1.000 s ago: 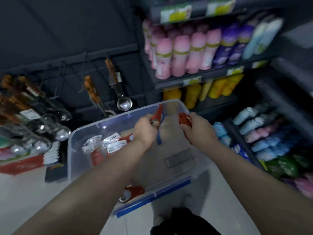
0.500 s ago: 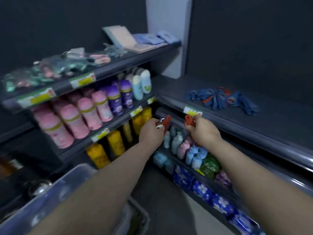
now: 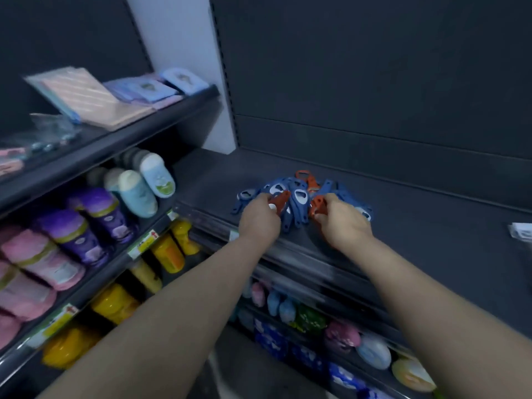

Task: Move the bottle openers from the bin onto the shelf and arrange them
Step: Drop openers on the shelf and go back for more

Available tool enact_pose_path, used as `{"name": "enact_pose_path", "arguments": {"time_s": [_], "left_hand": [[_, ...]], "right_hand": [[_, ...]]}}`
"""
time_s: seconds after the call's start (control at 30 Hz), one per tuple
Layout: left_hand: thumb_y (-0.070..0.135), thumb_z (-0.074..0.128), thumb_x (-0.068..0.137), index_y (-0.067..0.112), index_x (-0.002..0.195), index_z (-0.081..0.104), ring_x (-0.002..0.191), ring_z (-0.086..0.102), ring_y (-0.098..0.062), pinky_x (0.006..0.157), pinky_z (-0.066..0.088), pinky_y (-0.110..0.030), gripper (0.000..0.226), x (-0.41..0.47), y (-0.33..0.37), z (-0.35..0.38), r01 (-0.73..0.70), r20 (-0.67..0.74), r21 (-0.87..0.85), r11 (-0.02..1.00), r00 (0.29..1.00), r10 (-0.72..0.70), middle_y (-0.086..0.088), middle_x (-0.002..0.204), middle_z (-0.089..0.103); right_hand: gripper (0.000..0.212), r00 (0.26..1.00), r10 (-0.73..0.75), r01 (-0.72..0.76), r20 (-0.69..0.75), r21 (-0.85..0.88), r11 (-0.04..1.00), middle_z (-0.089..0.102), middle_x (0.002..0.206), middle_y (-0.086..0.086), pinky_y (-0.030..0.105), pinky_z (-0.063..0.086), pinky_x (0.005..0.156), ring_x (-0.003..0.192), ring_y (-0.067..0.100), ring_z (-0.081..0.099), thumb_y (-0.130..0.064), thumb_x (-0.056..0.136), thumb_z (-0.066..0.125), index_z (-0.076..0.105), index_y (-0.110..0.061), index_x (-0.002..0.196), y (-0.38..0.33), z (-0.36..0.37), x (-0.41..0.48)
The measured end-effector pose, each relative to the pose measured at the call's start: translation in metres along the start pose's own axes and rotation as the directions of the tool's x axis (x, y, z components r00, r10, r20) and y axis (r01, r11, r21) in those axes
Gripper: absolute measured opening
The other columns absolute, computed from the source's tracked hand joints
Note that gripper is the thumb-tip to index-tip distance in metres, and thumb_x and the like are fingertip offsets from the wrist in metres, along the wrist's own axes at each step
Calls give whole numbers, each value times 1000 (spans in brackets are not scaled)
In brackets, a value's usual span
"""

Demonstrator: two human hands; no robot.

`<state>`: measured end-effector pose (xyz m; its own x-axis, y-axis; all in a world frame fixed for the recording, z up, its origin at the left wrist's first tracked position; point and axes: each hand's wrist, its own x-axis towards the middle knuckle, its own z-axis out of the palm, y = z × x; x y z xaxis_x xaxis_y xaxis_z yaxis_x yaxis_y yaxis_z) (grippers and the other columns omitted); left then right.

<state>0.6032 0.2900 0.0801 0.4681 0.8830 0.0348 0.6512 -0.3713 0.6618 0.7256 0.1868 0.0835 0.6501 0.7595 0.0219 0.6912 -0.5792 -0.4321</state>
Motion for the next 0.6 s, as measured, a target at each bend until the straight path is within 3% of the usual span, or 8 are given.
{"name": "enact_pose_path", "arguments": {"time_s": [0.13,0.27,0.4,0.5,0.6], "left_hand": [[8,44,95,8,124,54,106,56,-34,83,48,-40,31,49,3,10,-77,34,71,994,997,75,-15,118,60],[12,43,93,14,128,53,115,51,-33,90,44,-42,36,88,-4,19,-144,87,207,968,988,129,-11,123,58],[16,46,93,22,138,45,120,39,-28,90,36,-44,45,104,-10,26,-198,125,397,896,979,161,-7,129,49],[25,51,95,27,141,44,121,36,-27,93,36,-45,46,108,-14,26,-210,83,371,905,978,193,-4,132,45],[27,49,97,26,136,50,122,37,-25,93,35,-44,39,101,-15,20,-193,13,279,941,980,197,-2,134,46]], "right_hand": [[24,1000,7,-8,-24,-23,1000,60,114,12,36,31,75,112,33,50,-31,94,51,50,-17,113,1,9,41],[21,999,-28,28,17,-41,999,62,108,10,35,33,76,109,29,44,-31,95,49,53,-18,111,1,19,71],[44,996,-85,89,26,-174,981,45,125,7,38,34,92,117,27,36,-36,97,44,39,-21,138,3,28,81],[51,989,-143,127,-41,-271,954,38,136,3,39,30,98,122,26,32,-33,98,42,28,-25,147,5,29,83],[43,975,-213,185,-56,-316,930,40,136,2,39,30,96,122,26,33,-26,98,41,39,-27,141,4,26,80]]}}
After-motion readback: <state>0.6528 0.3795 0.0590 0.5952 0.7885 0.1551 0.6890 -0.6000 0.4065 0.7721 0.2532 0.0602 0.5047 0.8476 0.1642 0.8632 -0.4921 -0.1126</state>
